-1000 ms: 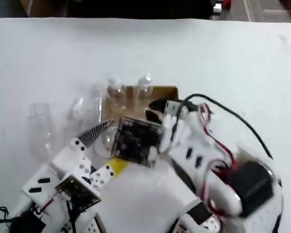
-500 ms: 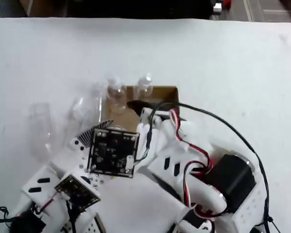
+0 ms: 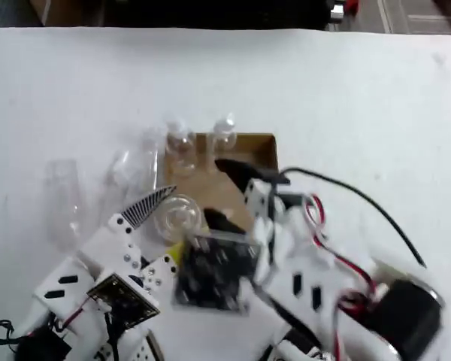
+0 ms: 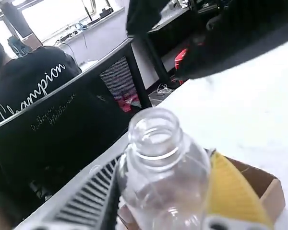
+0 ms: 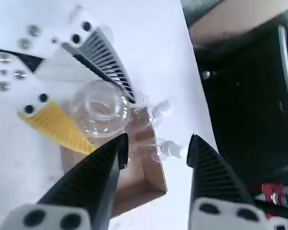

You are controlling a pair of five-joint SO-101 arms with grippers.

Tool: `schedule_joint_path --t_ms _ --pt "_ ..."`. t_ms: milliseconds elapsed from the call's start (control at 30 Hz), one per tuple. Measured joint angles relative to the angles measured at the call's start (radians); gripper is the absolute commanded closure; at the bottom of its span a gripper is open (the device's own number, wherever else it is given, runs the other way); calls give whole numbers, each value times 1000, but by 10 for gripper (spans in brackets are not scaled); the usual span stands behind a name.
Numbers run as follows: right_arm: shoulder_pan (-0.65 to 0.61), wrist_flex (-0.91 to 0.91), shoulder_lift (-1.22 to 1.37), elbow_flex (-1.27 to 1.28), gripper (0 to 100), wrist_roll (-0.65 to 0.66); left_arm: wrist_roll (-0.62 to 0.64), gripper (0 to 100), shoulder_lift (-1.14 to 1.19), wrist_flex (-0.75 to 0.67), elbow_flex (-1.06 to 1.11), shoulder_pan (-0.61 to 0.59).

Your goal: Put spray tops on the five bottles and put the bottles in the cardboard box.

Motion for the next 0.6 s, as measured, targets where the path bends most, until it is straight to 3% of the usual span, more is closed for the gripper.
schedule_joint_path --t_ms 267,600 --pt "-184 0 -98 117 812 -72 0 784 0 0 0 0" --pt "-226 -57 -44 126 813 -150 0 785 0 0 0 0"
